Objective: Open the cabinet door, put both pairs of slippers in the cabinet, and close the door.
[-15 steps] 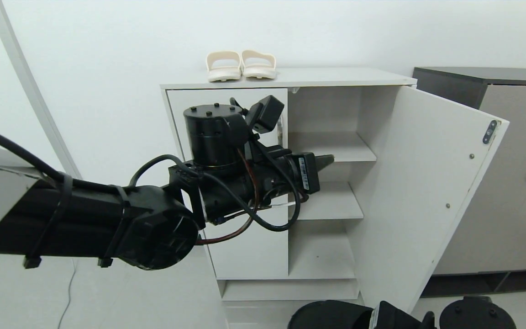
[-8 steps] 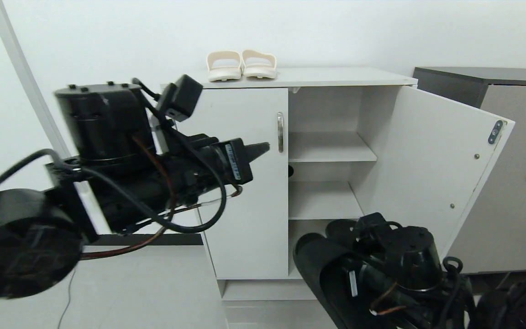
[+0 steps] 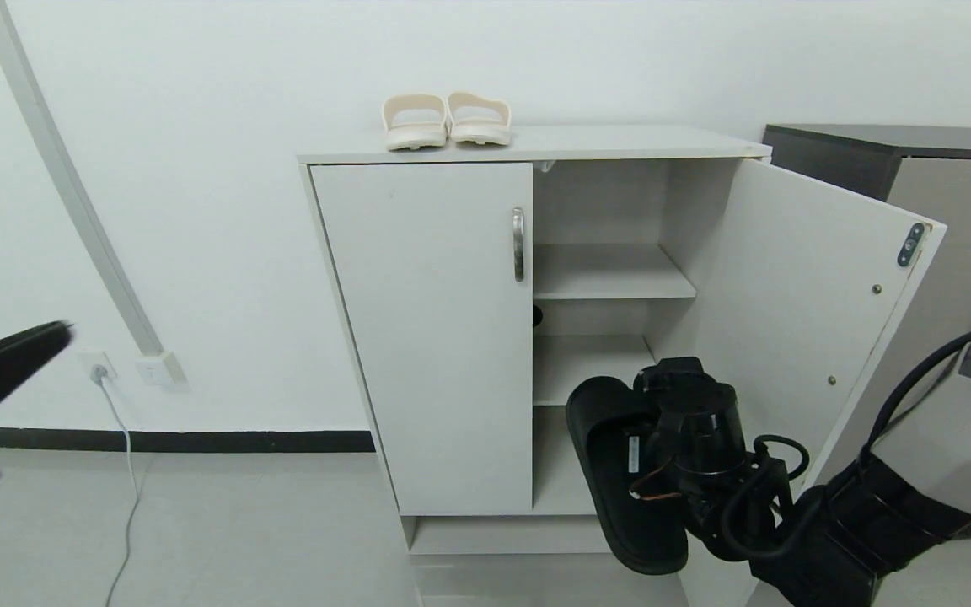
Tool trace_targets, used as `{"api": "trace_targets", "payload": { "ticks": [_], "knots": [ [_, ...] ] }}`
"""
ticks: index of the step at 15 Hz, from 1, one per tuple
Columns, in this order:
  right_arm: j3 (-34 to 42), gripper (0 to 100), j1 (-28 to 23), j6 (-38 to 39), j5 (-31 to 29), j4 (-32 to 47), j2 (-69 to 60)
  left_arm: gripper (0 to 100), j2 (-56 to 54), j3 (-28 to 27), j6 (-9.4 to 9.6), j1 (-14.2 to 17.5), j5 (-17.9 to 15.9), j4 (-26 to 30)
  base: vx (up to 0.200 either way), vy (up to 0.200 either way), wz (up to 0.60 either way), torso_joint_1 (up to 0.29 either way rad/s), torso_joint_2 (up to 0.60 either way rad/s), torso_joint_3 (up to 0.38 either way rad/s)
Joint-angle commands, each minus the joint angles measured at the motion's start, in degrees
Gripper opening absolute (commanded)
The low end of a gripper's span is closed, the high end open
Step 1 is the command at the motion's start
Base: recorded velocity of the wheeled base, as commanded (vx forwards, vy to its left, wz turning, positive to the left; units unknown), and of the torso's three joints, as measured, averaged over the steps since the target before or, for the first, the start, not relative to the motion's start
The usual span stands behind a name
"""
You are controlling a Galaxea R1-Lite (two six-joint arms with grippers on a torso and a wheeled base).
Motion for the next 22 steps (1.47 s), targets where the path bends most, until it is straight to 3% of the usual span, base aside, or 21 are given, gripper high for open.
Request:
{"api": "trace_targets", "payload": {
  "ticks": [1, 2, 5, 8, 11, 12, 15, 16, 22],
  "knots": [
    [0.09, 0, 0.47, -0.12, -0.76, -0.39, 0.34, 0, -24.37, 17.36, 2.97, 16.15, 2.76, 2.80, 0.000, 0.000, 0.00, 0.000, 0.00, 0.000],
    [0.18, 0, 0.47, -0.12, -0.93, -0.48, 0.34, 0, -27.97, 20.34, 3.06, 17.91, 2.49, 2.80, 0.000, 0.000, 0.00, 0.000, 0.00, 0.000],
    [0.88, 0, 0.91, -0.12, -1.63, -0.57, 0.34, 0, -36.59, 27.73, 2.88, 19.05, 2.58, 4.56, 0.000, 0.000, 0.00, 0.000, 0.00, 0.000],
    [1.23, 0, 1.35, -0.12, -1.63, -0.83, 0.52, 0, -45.64, 30.19, 2.88, 19.23, 2.32, 12.12, 0.000, 0.000, 0.00, 0.000, 0.00, 0.000],
    [1.23, 0, 1.70, -0.12, -1.63, -0.92, 0.60, 0, -46.08, 31.24, 2.80, 18.96, 1.79, 12.74, 0.000, 0.000, 0.00, 0.000, 0.00, 0.000],
    [1.41, 0, 1.70, -0.12, -1.63, -0.92, 0.60, 0, -46.08, 31.24, 3.24, 18.96, -0.14, 12.74, 0.000, 0.000, 0.00, 0.000, 0.00, 0.000],
    [1.32, 0, 1.97, -0.03, -1.63, -0.92, 0.60, 0, -46.08, 31.15, 3.50, 18.87, -14.91, 15.90, 0.000, 0.000, 0.00, 0.000, 0.00, 0.000],
    [1.32, 0, 1.97, -0.03, -1.63, -0.92, 0.60, 0, -46.08, 31.15, 3.67, 18.87, -16.14, 15.46, 0.000, 0.000, 0.00, 0.000, 0.00, 0.000],
    [-2.20, 0, 2.84, -0.91, -1.63, -1.62, 2.10, 0, -46.08, 31.24, 4.11, 18.87, -16.05, 15.46, 0.000, 0.000, 0.00, 0.000, 0.00, 0.000]
  ]
}}
